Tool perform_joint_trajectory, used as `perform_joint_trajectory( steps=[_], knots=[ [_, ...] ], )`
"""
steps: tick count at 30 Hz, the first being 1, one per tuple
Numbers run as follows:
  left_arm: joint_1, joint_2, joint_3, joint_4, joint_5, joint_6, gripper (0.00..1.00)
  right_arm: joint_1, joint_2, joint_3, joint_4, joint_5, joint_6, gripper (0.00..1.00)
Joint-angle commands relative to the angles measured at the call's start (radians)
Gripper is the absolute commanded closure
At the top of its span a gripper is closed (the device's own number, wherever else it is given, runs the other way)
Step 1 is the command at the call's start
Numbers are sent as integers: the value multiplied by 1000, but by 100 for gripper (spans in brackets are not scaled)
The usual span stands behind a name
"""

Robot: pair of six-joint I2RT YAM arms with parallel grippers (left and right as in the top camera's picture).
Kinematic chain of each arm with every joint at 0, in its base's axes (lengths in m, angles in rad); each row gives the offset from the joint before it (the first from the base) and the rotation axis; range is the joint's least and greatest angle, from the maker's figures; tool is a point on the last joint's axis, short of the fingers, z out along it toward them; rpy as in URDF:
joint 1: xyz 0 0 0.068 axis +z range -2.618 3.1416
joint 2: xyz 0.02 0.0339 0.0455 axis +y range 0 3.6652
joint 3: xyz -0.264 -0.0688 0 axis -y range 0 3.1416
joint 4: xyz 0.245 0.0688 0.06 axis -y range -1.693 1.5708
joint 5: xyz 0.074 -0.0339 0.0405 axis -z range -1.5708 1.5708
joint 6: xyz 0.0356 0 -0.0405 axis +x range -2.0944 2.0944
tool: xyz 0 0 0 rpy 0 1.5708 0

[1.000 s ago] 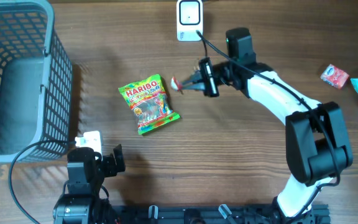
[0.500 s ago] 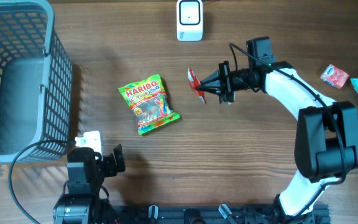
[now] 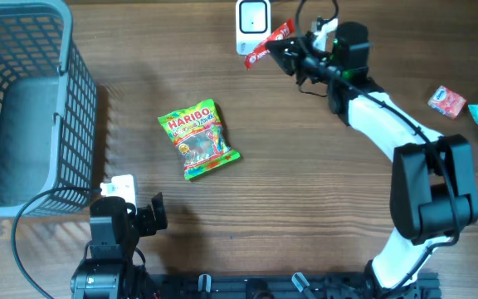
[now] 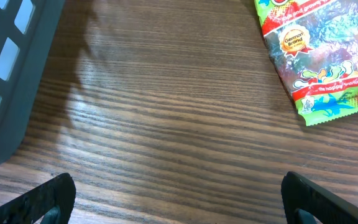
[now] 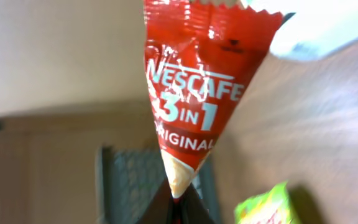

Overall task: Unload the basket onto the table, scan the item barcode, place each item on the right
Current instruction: 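Hold the Nescafé stick in front of the scanner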

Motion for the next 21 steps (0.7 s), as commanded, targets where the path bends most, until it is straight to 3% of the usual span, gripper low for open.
perform_joint_trajectory(
  steps=[1,6,11,21],
  knots=[
    [5,-2,-4,3,-10,12,0,67,19,83,-44,274,-173,95],
    [5,-2,-4,3,-10,12,0,97,198,332,-119,299,-186,95],
    [5,-2,-4,3,-9,12,0,110,399,584,-181,275,-80,95],
    [5,-2,-4,3,-10,12,0,167,544,639,-180,271,41,95]
  ],
)
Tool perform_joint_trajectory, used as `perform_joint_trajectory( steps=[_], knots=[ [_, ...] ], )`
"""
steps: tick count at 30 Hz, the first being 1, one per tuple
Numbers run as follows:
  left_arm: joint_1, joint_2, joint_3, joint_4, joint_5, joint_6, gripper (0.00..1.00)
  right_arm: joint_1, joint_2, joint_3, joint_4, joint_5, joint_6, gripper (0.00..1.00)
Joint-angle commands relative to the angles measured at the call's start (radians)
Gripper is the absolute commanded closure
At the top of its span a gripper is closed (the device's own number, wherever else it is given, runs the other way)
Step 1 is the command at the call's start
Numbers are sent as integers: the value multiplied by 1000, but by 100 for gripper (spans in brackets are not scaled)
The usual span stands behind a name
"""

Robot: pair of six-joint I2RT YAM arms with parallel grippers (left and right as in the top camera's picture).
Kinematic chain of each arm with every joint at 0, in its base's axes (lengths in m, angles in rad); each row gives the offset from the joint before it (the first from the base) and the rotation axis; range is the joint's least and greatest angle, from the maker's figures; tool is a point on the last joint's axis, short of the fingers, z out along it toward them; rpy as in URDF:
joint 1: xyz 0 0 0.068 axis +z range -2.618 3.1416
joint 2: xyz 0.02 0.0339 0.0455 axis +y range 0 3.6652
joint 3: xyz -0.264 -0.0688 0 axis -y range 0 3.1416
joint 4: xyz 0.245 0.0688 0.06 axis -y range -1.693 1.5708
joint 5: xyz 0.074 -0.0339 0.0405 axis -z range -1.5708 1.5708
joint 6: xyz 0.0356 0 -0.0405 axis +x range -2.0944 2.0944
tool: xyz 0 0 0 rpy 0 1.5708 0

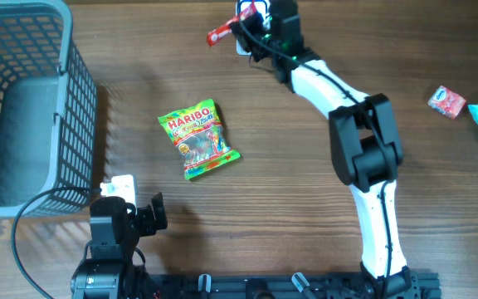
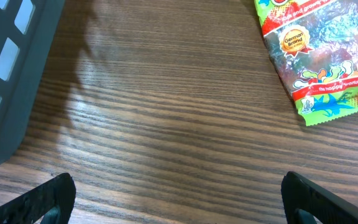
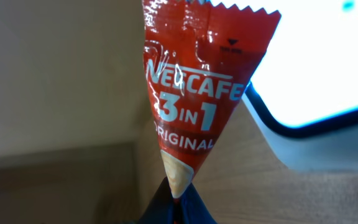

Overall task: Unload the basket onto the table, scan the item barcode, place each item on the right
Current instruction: 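Hold the Nescafé stick in front of the scanner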

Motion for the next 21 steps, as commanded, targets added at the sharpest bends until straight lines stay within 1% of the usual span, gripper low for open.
perform_joint_trajectory(
  steps=[1,9,13,17,19,21],
  knots=[
    [5,-2,-4,3,-10,12,0,12,33,27,6,5,38,95],
    [5,-2,-4,3,-10,12,0,12,33,27,4,-11,59,95],
    [5,-2,-4,3,-10,12,0,-13,24,39,-11,-58,-17,95],
    [5,-2,-4,3,-9,12,0,-97,-50,47,-139,-170,-74,95],
    [5,-2,-4,3,-10,12,0,-155,-110,47,-246,-222,-110,95],
    [5,-2,-4,3,-10,12,0,-211,-179,47,-397,-232,-154,95]
  ],
)
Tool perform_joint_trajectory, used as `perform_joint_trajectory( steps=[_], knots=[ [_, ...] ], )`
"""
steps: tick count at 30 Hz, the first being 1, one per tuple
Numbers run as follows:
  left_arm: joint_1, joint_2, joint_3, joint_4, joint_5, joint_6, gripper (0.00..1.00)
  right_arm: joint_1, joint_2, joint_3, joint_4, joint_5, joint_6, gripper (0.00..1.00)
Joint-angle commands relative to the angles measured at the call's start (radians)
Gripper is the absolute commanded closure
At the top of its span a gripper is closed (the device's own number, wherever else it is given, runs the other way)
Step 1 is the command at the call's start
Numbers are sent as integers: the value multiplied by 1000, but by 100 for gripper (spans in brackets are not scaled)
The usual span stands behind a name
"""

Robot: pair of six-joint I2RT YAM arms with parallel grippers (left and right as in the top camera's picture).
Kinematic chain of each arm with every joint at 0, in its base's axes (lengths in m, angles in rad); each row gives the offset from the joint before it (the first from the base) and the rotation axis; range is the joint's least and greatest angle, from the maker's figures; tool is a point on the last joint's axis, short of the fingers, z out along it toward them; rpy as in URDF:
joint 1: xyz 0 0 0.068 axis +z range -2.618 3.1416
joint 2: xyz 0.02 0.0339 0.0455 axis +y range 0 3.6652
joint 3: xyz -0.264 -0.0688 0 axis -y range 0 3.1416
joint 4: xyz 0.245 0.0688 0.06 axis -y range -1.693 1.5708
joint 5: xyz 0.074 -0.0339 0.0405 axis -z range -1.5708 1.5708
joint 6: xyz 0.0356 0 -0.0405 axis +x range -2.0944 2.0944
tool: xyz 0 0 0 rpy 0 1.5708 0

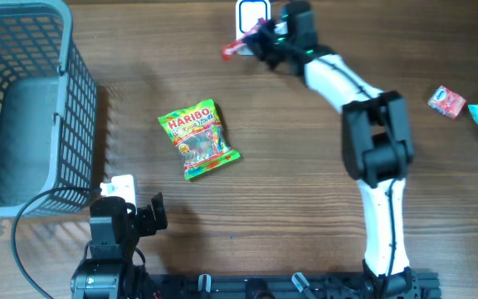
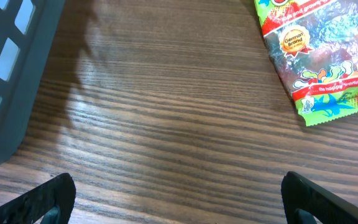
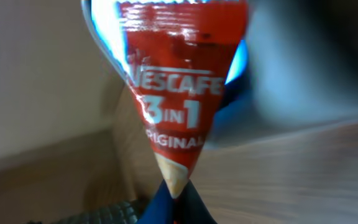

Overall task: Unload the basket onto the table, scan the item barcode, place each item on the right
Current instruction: 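Hold the Nescafé stick in front of the scanner, then carry the Nescafé stick to the right table edge and release it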

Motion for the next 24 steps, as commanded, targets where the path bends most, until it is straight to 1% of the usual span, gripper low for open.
perform_joint_trajectory(
  steps=[1,2,4,7,10,12,15,17,19,21,24],
  knots=[
    [5,-2,-4,3,-9,12,0,-125,-195,26,-226,-73,-126,95],
    [5,-2,-4,3,-10,12,0,-159,-238,26,-342,-51,-163,95],
    [5,-2,-4,3,-10,12,0,-207,-296,26,-504,15,-200,96],
    [5,-2,-4,3,-10,12,0,-311,-389,26,-784,169,-275,95],
    [5,-2,-4,3,-10,12,0,-424,-431,26,-1015,363,-344,96],
    [5,-2,-4,3,-10,12,0,-499,-430,16,-1102,457,-395,96],
    [5,-2,-4,3,-9,12,0,-618,-430,-38,-1124,537,-499,96],
    [5,-2,-4,3,-10,12,0,-686,-430,-80,-1123,605,-512,95],
    [5,-2,-4,3,-10,12,0,-780,-428,-154,-1098,718,-527,96],
    [5,-2,-4,3,-10,12,0,-832,-428,-208,-1050,729,-586,96],
    [5,-2,-4,3,-10,12,0,-877,-428,-271,-978,674,-584,95]
  ],
)
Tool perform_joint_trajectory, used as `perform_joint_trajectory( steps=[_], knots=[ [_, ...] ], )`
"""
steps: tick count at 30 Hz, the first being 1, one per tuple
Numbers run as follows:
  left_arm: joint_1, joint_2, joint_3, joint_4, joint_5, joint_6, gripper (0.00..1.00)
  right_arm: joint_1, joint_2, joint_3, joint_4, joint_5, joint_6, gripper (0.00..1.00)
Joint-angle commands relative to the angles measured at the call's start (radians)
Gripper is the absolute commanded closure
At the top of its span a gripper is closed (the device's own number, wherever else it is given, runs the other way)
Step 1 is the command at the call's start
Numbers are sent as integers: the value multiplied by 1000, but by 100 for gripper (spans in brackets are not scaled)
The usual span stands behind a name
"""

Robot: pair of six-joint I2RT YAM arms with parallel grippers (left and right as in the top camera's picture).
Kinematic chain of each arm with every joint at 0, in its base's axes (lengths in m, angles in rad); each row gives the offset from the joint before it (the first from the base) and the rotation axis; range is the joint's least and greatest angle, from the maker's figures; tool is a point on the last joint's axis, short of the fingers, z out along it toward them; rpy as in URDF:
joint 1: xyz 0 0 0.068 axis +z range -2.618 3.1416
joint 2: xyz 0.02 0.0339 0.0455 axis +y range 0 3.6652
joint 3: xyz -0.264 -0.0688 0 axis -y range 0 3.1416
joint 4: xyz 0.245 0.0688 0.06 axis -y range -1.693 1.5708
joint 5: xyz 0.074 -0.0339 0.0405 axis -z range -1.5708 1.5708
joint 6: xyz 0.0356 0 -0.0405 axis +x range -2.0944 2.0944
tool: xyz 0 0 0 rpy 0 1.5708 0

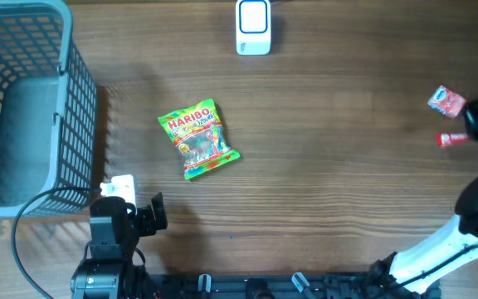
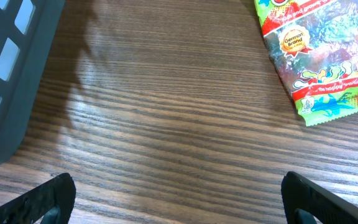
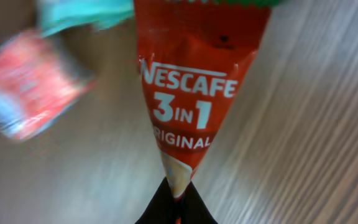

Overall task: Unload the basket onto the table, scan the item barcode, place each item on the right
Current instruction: 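Carry the Nescafé stick to the right table edge and release it, then reach the right gripper to the Haribo bag and grasp it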

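Note:
The red Nescafe 3 in 1 sachet is pinched by its lower tip in my right gripper, shut on it. In the overhead view that sachet hangs at the far right of the table, with the right gripper by the table's right edge. The white barcode scanner stands at the back middle, far to the left of the sachet. My left gripper is open over bare wood at the front left, nothing between its fingers.
A grey mesh basket fills the back left. A Haribo bag lies left of centre, its corner showing as Haribo bag. A small red-pink packet and a teal packet lie beside the right gripper.
My right gripper has moved with the Nescafe sachet from beside the scanner at the back middle to the far right of the table, near the small packets. The left arm is unmoved.
My right gripper held the sachet just right of the scanner, then in front of its lit face, then at its left side. Now it holds the sachet at the table's far right. The left gripper stayed open and still throughout.

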Motion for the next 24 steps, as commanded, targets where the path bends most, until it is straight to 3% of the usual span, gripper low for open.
perform_joint_trajectory(
  steps=[1,3,4,5,6,7,16,20,21,24],
  knots=[
    [5,-2,-4,3,-10,12,0,-39,4,-73,72,30,-45,92],
    [5,-2,-4,3,-9,12,0,-40,4,-73,85,29,-53,83],
    [5,-2,-4,3,-10,12,0,-40,3,-69,95,26,-69,62],
    [5,-2,-4,3,-10,12,0,-40,3,-65,97,26,-77,33],
    [5,-2,-4,3,-10,12,0,-40,3,-55,101,26,-94,18],
    [5,-2,-4,3,-10,12,0,-40,3,-37,93,25,-94,12],
    [5,-2,-4,3,-10,12,0,58,-135,132,-35,-256,-172,10],
    [5,-2,-4,3,-10,12,0,279,-216,132,-43,-338,-259,7],
    [5,-2,-4,3,-9,12,0,353,-219,132,-43,-381,-307,1],
    [5,-2,-4,3,-10,12,0,595,-206,130,-16,-496,-515,1]
  ],
)
